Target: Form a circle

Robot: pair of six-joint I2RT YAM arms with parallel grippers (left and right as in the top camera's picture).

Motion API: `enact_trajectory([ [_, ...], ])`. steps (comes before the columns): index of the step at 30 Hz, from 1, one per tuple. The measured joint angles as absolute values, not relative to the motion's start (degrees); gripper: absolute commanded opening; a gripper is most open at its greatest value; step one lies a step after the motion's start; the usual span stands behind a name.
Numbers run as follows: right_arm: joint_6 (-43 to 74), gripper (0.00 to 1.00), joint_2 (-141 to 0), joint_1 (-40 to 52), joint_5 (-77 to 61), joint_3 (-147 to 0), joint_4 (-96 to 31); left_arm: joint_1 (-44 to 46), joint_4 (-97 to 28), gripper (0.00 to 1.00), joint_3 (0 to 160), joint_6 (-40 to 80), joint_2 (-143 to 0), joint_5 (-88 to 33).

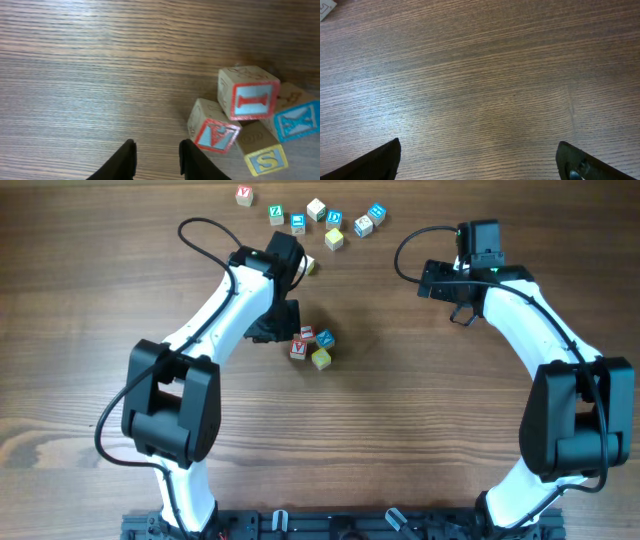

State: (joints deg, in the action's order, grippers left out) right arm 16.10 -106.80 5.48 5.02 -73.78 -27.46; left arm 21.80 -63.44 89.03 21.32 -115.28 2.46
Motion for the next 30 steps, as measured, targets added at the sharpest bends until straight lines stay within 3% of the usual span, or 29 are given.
enact_trajectory([
  [30, 16.25, 1.00, -106.80, 5.48, 5.02, -73.78, -27.46, 24.05, -54.24, 0.46, 83.02, 15.07, -115.26, -4.43],
])
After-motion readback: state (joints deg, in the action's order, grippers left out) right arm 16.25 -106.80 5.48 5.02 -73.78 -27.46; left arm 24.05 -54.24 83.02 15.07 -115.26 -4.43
